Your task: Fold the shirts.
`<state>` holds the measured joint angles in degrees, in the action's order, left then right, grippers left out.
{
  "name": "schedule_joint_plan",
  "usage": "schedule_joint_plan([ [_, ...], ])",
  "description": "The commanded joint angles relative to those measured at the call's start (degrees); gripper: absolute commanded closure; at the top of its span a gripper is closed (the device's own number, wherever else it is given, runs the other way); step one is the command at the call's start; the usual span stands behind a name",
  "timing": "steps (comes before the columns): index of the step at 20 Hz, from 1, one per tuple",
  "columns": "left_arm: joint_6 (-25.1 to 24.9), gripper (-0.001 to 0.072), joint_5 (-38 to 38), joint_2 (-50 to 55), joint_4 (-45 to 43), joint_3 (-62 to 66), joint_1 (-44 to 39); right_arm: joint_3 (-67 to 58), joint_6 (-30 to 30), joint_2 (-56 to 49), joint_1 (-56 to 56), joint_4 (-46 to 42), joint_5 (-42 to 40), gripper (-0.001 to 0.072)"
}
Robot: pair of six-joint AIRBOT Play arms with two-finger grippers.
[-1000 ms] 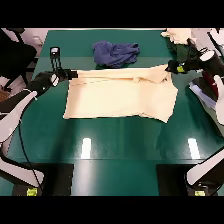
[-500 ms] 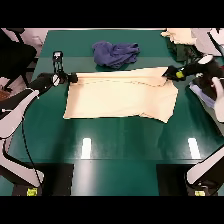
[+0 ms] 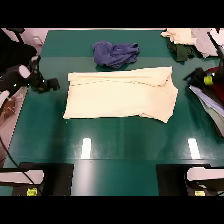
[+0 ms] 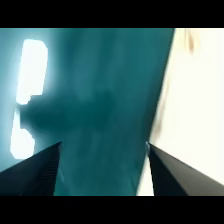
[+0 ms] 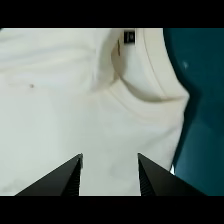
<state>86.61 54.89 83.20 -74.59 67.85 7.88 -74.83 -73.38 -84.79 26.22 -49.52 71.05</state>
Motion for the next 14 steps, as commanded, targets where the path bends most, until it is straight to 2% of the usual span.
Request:
schedule_joint_plan([
  [1, -11.1, 0.0088, 16.7, -4.6, 15.6, -9.3, 4.9, 17.8, 4.0, 11.0, 4.3, 0.5, -1.0, 0.0299],
  [4, -13.8, 0.0087, 17.7, -4.9, 16.7, -15.9, 6.3, 26.6, 6.0, 16.6, 7.3, 0.5, -1.1, 0.0299],
  [8, -19.8, 0.0087, 9.2, -4.9, 24.1, -19.9, 6.3, 31.6, 7.2, 22.5, 11.0, 0.6, -1.1, 0.0301],
  [9, -19.8, 0.0087, 7.4, -4.8, 24.1, -20.0, 6.2, 32.0, 7.5, 23.7, 11.3, 0.5, -0.9, 0.0304],
  [12, -20.0, 0.0096, 9.0, -3.3, 24.1, -20.1, 4.8, 32.3, 7.4, 26.2, 11.5, 0.4, -0.5, 0.0304],
  [14, -20.0, 0.0302, 9.2, -2.8, 24.2, -20.1, 2.5, 32.5, 6.9, 25.4, 11.5, 0.5, 0.0, 0.0303],
])
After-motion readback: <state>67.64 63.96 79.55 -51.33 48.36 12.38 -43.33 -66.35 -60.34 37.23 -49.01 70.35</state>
